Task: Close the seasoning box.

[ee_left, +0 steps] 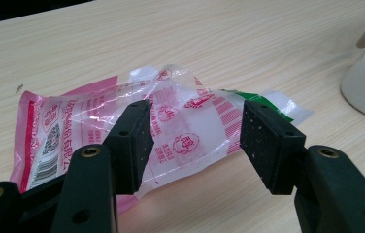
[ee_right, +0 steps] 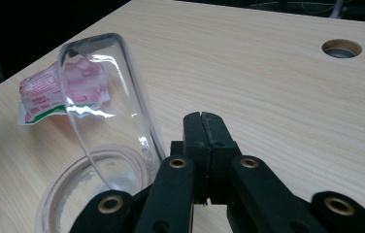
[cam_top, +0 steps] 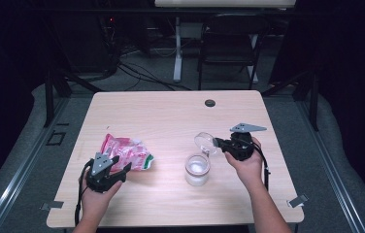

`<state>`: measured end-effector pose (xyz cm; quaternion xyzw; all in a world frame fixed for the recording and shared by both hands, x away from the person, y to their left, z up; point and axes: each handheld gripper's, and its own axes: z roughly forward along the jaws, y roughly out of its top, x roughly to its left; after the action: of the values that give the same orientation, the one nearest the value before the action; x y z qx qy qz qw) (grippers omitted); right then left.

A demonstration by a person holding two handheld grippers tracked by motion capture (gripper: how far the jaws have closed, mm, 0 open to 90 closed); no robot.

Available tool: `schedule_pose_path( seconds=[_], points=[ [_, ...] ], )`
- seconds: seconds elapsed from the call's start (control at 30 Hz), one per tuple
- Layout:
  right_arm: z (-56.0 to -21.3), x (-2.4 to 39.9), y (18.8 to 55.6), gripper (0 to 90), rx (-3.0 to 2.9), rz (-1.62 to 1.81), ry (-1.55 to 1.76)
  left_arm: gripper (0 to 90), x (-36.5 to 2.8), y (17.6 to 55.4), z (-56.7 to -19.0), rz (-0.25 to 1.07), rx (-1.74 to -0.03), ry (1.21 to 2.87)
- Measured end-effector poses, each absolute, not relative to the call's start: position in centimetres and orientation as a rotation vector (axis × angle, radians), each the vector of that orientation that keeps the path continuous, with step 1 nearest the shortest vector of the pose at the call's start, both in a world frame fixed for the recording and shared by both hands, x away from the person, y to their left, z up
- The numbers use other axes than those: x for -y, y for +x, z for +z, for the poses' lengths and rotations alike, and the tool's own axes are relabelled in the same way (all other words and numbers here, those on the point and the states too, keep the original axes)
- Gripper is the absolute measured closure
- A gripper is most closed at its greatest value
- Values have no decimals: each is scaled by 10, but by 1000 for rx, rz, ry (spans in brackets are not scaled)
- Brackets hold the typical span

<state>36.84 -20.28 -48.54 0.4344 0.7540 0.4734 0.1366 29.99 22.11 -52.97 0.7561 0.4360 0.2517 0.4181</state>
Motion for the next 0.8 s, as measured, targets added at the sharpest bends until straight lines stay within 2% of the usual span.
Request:
schedule_pose_path(
  seconds=[0.8],
  points=[
    [-489, 174, 356, 867, -2284, 1351, 1135, 447, -217, 304, -531, 620, -1082, 1904]
  ],
)
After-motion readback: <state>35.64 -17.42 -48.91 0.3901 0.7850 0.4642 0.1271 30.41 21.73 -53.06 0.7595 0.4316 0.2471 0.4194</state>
